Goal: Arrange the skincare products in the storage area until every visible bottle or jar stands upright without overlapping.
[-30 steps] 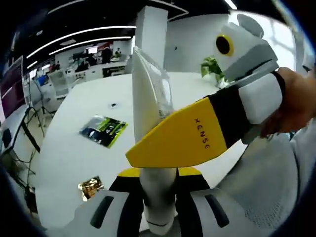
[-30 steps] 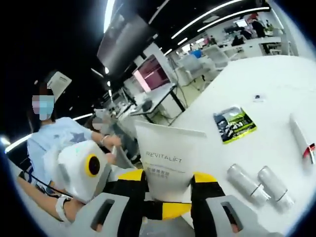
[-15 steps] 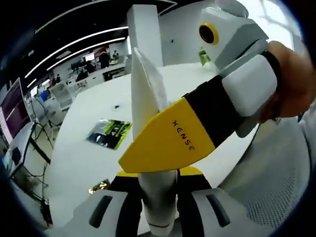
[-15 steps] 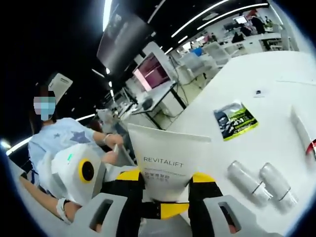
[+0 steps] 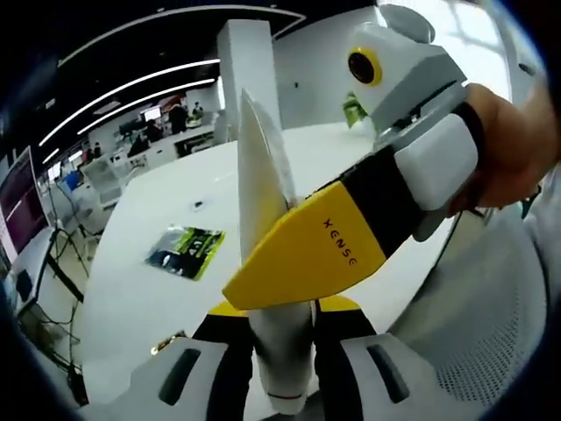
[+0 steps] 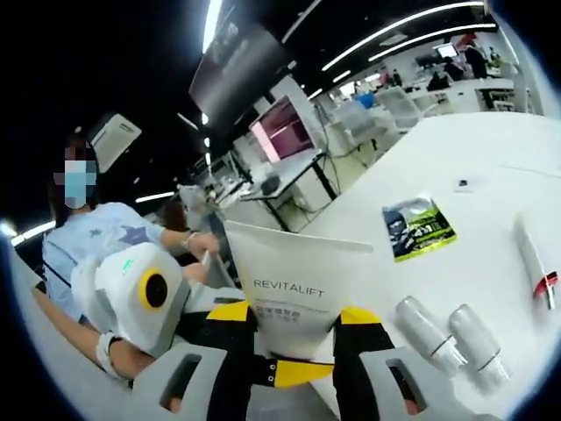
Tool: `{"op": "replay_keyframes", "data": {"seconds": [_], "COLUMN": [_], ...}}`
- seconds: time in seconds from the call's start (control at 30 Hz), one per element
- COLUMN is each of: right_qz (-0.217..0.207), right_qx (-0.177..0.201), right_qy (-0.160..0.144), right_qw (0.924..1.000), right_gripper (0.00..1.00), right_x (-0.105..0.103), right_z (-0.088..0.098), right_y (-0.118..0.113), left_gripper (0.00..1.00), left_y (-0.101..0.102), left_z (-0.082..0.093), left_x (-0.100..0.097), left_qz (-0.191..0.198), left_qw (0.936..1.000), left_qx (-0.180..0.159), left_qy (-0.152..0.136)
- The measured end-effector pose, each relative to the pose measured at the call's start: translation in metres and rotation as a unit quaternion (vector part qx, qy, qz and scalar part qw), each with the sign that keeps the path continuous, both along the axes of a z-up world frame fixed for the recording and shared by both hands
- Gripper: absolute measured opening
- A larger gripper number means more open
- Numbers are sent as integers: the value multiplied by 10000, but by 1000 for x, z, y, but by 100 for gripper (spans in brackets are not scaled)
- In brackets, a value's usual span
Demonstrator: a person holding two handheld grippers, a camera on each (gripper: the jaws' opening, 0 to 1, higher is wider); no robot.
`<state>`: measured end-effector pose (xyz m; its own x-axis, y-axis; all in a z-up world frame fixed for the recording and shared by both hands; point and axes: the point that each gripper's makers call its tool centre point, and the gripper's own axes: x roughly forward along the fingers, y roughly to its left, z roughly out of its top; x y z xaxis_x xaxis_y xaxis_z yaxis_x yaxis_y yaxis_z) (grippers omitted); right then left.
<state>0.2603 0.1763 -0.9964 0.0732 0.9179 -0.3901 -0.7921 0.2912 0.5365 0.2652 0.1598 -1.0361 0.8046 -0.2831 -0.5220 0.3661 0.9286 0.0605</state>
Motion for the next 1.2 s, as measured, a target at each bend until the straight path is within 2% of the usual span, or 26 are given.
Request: {"op": "replay_keyframes", "data": {"seconds": [0.2, 0.3, 0.33, 0.4, 0.47, 0.53, 0.6, 0.67, 0.73, 0.8, 0.83, 0.9, 0.97, 1.0, 1.03, 1.07, 1.13, 1.2], "right_qz": [-64, -133, -151, -195, -231, -298, -408, -521, -619, -747, -845, -964, -1114, -1175, -1221, -1358, -1476, -1627], "right_qx": [52, 93, 111, 89, 76, 80, 73, 36, 34, 53, -8, -93, -114, -119, -131, -174, -321, -377], "right_qy": [-77, -119, -164, -287, -299, -316, -348, -424, -444, -491, -596, -731, -829, -907, -1008, -1152, -1313, -1349], "right_qw": [9999, 9998, 9997, 9994, 9993, 9990, 9985, 9977, 9971, 9960, 9946, 9926, 9902, 9889, 9873, 9839, 9798, 9767], "right_gripper": [28, 28, 28, 28, 28, 28, 27, 27, 28, 28, 28, 28, 28, 28, 28, 28, 28, 28], "right_x": [10, 16, 19, 27, 33, 41, 52, 65, 78, 93, 103, 120, 138, 146, 153, 166, 181, 194], "right_z": [1, 5, 7, 9, 9, 9, 9, 9, 11, 13, 14, 15, 19, 21, 23, 25, 24, 22], "right_y": [-5, -9, -10, -14, -17, -21, -25, -30, -34, -39, -43, -48, -54, -56, -59, -64, -73, -80], "left_gripper": [20, 23, 24, 24, 26, 29, 29, 30, 39, 45, 44, 35, 22, 14, 10, 10, 18, 25], "left_y": [0, 3, 4, 2, 7, 15, 24, 32, 26, 19, 12, 13, 23, 22, 19, 17, 17, 20], "left_z": [4, 11, 14, 17, 19, 15, 10, -3, -13, -9, -6, -22, -36, -36, -34, -33, -39, -45], "left_x": [0, 3, 5, 3, 4, 1, -3, -8, -11, -5, -2, -8, -16, -17, -15, -14, -14, -17], "left_qz": [31, 43, 67, 132, 118, 122, 184, 269, 417, 282, 167, 88, -13, -65, -41, -34, -4, 28], "left_qw": [9999, 9998, 9996, 9972, 9981, 9996, 9997, 9990, 9958, 9979, 9991, 9990, 9940, 9940, 9959, 9965, 9959, 9946], "left_qx": [-94, -157, -263, -729, -597, -253, -49, -24, -519, -393, -339, 86, 733, 727, 553, 466, 461, 537], "left_qy": [-46, -93, -110, 86, 48, 98, 153, 354, 621, 420, 203, 436, 813, 812, 711, 687, 774, 889]}}
